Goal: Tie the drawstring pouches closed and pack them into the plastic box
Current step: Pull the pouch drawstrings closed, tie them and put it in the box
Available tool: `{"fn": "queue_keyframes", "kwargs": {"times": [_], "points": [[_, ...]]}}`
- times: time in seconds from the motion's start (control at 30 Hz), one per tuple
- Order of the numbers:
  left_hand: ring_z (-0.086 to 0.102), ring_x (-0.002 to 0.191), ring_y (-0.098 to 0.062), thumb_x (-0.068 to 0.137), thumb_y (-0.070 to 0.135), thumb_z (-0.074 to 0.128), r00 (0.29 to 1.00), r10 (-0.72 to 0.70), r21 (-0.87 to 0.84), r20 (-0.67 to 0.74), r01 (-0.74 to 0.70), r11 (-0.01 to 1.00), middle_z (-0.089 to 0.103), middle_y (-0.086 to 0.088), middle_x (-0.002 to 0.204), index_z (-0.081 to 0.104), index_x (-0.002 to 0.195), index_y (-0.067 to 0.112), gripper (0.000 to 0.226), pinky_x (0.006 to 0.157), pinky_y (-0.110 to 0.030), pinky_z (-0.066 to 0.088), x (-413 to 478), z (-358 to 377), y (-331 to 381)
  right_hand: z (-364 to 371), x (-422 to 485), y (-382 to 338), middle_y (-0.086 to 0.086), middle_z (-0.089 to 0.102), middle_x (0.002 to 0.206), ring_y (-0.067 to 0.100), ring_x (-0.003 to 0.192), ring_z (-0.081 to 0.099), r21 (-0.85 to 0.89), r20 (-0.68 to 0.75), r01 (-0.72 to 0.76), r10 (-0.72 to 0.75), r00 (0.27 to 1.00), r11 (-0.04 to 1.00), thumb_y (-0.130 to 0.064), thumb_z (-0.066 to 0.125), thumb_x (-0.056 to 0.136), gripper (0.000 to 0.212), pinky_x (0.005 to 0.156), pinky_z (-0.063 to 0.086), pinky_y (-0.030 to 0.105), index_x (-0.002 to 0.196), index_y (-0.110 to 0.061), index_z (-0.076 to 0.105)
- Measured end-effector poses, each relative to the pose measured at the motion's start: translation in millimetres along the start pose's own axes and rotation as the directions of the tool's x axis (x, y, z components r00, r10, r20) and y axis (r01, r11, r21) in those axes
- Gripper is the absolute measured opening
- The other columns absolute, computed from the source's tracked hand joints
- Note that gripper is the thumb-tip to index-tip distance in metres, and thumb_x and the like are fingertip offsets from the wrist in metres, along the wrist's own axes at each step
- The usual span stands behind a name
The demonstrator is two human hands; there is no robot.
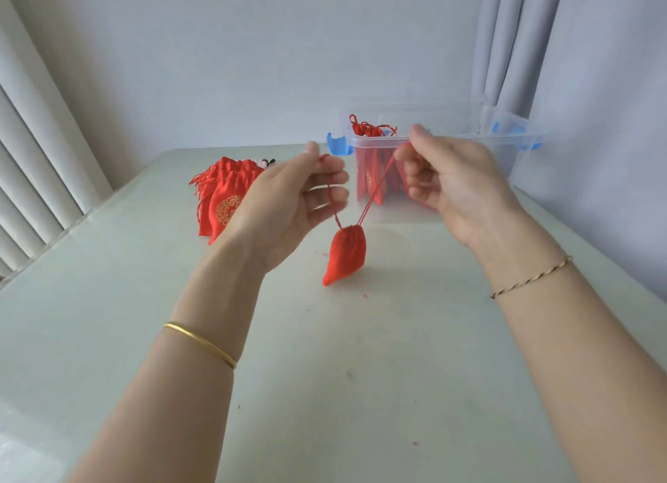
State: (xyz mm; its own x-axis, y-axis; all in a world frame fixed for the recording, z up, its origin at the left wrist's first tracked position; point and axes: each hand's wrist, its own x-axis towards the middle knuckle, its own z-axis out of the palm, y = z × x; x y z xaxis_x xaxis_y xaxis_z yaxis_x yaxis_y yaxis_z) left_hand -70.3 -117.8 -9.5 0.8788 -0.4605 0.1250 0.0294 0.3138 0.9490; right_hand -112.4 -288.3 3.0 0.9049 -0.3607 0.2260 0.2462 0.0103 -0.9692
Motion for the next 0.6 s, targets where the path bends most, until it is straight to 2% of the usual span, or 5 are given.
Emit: {"fn": "queue_keyframes", "kwargs": {"times": [0.13,0.27,0.4,0.53,0.6], "points": [[0.050,0.062,-0.008,0.094,0.025,0.049,0.997,0.022,0.311,0.071,-0.043,0.949,0.054,0.002,0.077,0.065,0.097,0.008,0.023,0.070,-0.023,0.052,-6,9,0,9,-10,-7,-0.001,0.054,0.062,0.009,0.056,0.046,-0.101,0.130,0.088,-0.075,0.989,0.991,-0.027,0.057,0.091,0.030,0.056,0.037,0.022,0.065,-0.017,0.068],[0.043,0.058,-0.010,0.088,0.017,0.061,0.994,0.052,0.489,0.095,-0.092,0.867,0.048,-0.001,0.068,0.067,0.083,0.010,0.011,0.062,-0.022,0.044,-9,15,-2,13,-13,-6,-0.003,0.055,0.063,0.011,0.061,0.049,-0.129,0.211,0.138,-0.108,0.971,0.982,-0.027,0.056,0.092,0.028,0.063,0.041,0.025,0.069,-0.017,0.068],[0.040,0.055,-0.011,0.091,0.015,0.057,0.995,0.098,0.470,0.016,-0.094,0.878,0.051,0.003,0.060,0.068,0.086,0.002,0.017,0.058,-0.023,0.040,-6,14,-5,10,-8,-2,0.001,0.059,0.077,0.012,0.065,0.053,0.006,0.199,0.014,-0.015,0.980,1.000,-0.027,0.046,0.097,0.027,0.059,0.046,0.022,0.089,-0.012,0.067],[0.041,0.056,-0.010,0.093,0.016,0.053,0.996,0.076,0.387,0.035,-0.084,0.918,0.053,0.004,0.063,0.069,0.081,0.010,0.021,0.056,-0.020,0.040,-5,10,-5,6,-8,11,-0.001,0.064,0.085,0.011,0.072,0.056,-0.371,0.219,-0.006,0.093,0.971,0.929,-0.024,0.048,0.095,0.019,0.060,0.046,0.023,0.092,-0.015,0.064],[0.042,0.056,-0.009,0.094,0.015,0.052,0.997,0.068,0.370,0.047,-0.081,0.926,0.054,0.003,0.064,0.069,0.082,0.010,0.021,0.055,-0.018,0.041,-5,10,-4,9,-10,14,-0.001,0.067,0.083,0.011,0.074,0.059,-0.382,0.293,-0.008,0.130,0.947,0.924,-0.027,0.050,0.095,0.021,0.062,0.047,0.023,0.084,-0.017,0.063]]}}
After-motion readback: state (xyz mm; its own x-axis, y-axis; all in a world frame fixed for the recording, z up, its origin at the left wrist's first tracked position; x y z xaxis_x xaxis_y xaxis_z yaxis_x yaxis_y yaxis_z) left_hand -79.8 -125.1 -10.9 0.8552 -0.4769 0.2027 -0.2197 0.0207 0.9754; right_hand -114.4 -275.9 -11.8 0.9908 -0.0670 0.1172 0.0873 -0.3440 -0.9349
